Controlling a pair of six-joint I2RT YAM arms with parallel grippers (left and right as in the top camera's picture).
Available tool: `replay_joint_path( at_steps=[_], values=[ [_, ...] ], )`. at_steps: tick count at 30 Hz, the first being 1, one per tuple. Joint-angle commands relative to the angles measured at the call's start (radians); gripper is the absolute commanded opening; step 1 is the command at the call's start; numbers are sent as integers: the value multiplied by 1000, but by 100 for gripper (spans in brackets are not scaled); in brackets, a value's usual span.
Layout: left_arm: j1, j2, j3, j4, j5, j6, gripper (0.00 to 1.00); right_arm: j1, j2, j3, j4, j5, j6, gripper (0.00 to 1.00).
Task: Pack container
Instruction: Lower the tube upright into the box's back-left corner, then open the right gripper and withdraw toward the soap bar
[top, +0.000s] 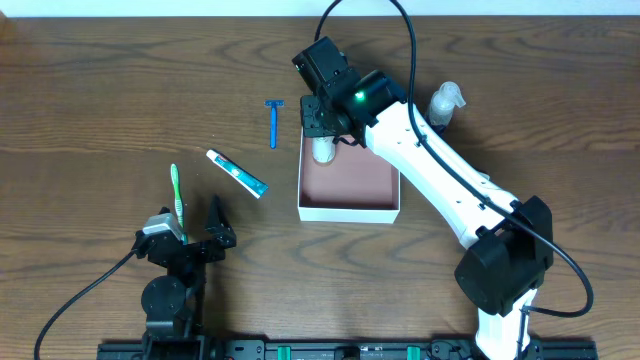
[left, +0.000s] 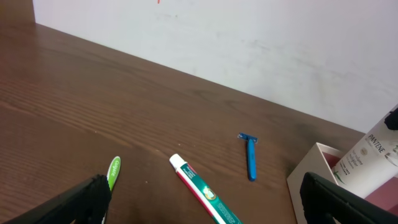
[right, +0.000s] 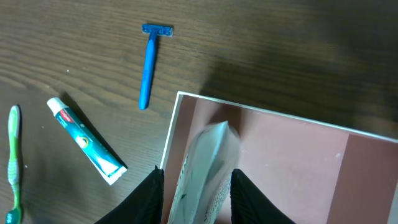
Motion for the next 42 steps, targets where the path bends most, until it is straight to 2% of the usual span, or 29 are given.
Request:
replay_joint_path(
  at_steps=[1, 3, 7, 11, 18, 23, 26, 27, 36, 42],
  values=[
    [3, -1, -24, -32, -7, 10, 98, 11, 1, 6, 0, 16, -38, 34],
    [3, 0, -24, -32, -7, 10, 98, 10, 1, 6, 8, 19, -37, 37],
    [3, -1, -24, -32, -7, 10, 98, -4, -2, 19, 19, 33, 5, 49],
    [3, 0, -24, -32, -7, 10, 98, -35, -21, 106, -31, 3, 10, 54],
    [3, -1, -24, -32, -7, 10, 98, -72, -74, 470, -341, -19, -40, 56],
    [3, -1, -24, -32, -7, 10, 98, -145, -130, 638, -616, 66, -45, 63],
    [3, 0, -24, -32, -7, 10, 98, -232, -156, 636, -749, 83, -25, 64],
    [3, -1, -24, -32, -7, 10, 98, -263, -164, 612, -750, 44, -69, 62],
    [3, -1, -24, -32, -7, 10, 98, -442, -201, 332, -749, 6, -30, 62],
    [3, -1, -24, -32, -7, 10, 98, -523, -202, 95, -732, 29, 33, 58]
  ],
)
